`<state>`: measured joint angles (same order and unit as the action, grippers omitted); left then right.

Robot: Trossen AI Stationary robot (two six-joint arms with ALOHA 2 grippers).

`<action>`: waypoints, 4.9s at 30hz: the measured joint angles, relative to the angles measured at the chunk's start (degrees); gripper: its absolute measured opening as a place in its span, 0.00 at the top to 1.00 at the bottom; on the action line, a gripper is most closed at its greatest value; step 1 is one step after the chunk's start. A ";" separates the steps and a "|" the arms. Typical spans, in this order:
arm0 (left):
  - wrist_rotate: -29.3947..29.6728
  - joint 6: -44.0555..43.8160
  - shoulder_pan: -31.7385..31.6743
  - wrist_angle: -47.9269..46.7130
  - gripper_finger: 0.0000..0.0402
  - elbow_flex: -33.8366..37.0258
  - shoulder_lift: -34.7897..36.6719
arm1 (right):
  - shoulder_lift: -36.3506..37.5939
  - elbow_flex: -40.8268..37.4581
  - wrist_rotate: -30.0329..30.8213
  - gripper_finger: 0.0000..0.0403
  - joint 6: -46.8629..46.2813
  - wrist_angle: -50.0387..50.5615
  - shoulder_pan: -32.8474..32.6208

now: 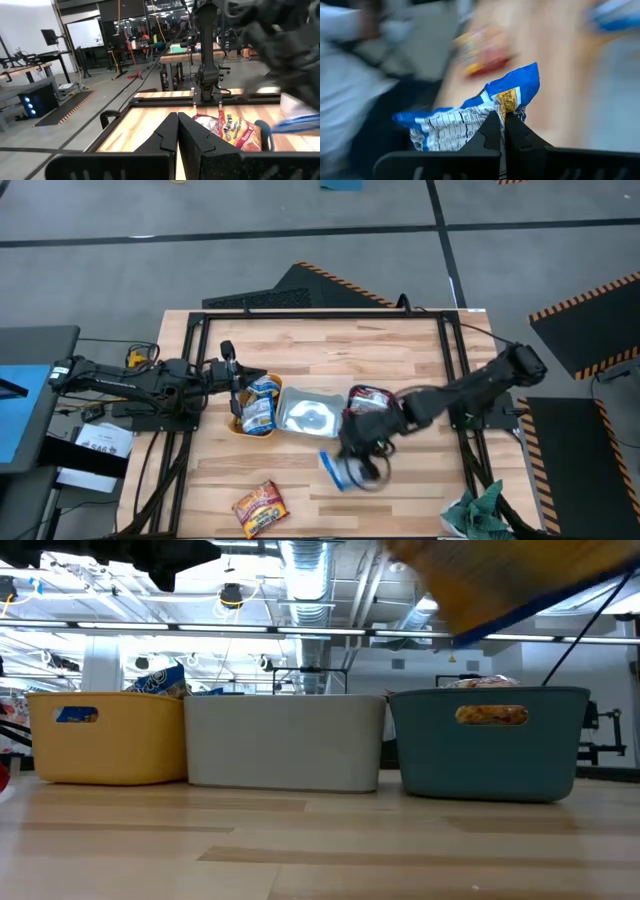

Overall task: Sort Maruchan noodles
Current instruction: Put the blue noodle pack into the yellow bin, then put the red noodle pack into the white bin

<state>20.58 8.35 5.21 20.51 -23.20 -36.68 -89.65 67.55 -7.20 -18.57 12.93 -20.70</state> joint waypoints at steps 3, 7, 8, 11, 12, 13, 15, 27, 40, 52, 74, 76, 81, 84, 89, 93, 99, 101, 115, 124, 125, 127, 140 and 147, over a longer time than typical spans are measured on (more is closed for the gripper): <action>-0.02 1.07 0.00 -0.93 1.00 0.00 0.43 | -0.60 0.09 6.81 0.97 6.90 -4.90 4.27; -0.17 2.54 0.00 -0.91 1.00 0.00 1.43 | -1.03 0.02 10.78 0.97 13.59 -13.18 9.84; -0.17 2.53 0.00 -0.78 1.00 0.02 2.11 | -1.97 0.18 10.85 0.97 14.38 -16.56 11.02; -1.07 2.51 0.13 -1.60 1.00 -0.01 5.00 | -3.90 -0.19 10.80 0.97 14.77 -21.86 14.13; -1.73 2.50 0.39 -1.99 1.00 0.00 6.13 | -5.01 -0.33 10.82 0.97 15.53 -24.72 14.79; -2.43 2.50 0.70 -2.59 1.00 -0.04 7.43 | -6.94 0.17 10.80 0.97 16.41 -30.55 15.41; -4.45 2.46 1.54 -3.98 1.00 0.04 10.27 | -9.30 0.15 10.10 0.97 17.18 -36.37 16.40; -8.74 2.52 6.05 -8.26 1.00 0.04 18.34 | -25.60 13.42 2.29 0.97 17.48 -46.99 19.79; -6.54 1.69 6.03 -8.97 1.00 0.04 17.42 | -36.93 27.23 1.16 0.97 18.06 -43.18 20.55; -5.95 1.41 6.03 -9.55 1.00 0.04 17.44 | -36.00 28.27 4.76 0.82 16.01 -28.73 21.91; -4.78 0.15 6.01 -10.80 1.00 0.04 17.46 | -26.21 28.20 6.12 0.52 18.48 2.56 23.15; -4.77 0.14 6.01 -10.97 1.00 0.04 17.44 | -24.51 28.20 6.18 0.51 19.73 7.19 23.18; -4.70 -0.69 6.01 -12.49 1.00 0.04 17.44 | -20.26 28.20 6.31 0.51 21.47 16.41 23.08; -4.62 -0.82 6.01 -12.59 1.00 0.04 17.11 | -18.13 28.15 6.41 0.53 21.44 21.67 22.64; -4.95 -3.79 6.01 -14.37 1.00 0.04 15.98 | -15.73 28.17 8.62 0.55 20.73 29.50 21.03; -7.15 -5.01 6.01 -14.97 1.00 0.07 12.46 | -13.16 26.27 10.85 0.56 18.58 34.93 19.11; -7.97 -4.00 6.03 -9.78 1.00 0.04 3.17 | -6.73 17.71 15.20 0.56 13.18 36.69 16.17; -8.11 -3.25 6.03 -7.66 0.99 0.07 0.35 | -3.87 14.21 16.83 0.56 10.94 36.38 15.27; -19.89 -20.77 19.80 -11.80 0.55 -8.32 -19.08 | 10.68 -2.91 30.49 0.56 6.53 22.87 10.16; -13.74 -24.26 32.81 -35.03 0.44 -23.20 -36.09 | 8.60 -3.34 33.09 0.56 6.44 17.29 10.19; -13.71 -25.02 33.72 -35.98 0.44 -24.49 -37.91 | 8.28 -3.36 33.19 0.56 6.55 17.26 10.20; -13.73 -27.07 35.24 -37.10 0.44 -26.58 -41.01 | 7.11 -3.17 33.30 0.56 6.71 15.73 10.22; -15.90 -33.33 38.63 -38.75 0.45 -30.97 -56.36 | 1.08 -3.18 33.41 0.56 8.50 16.16 11.45; -16.47 -28.13 38.43 -36.05 0.45 -31.11 -61.35 | 2.35 -3.12 33.46 0.56 8.98 13.48 12.27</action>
<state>4.11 -19.77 43.64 -15.54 -54.31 -98.04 -87.29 64.42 26.26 -9.59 26.40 -8.43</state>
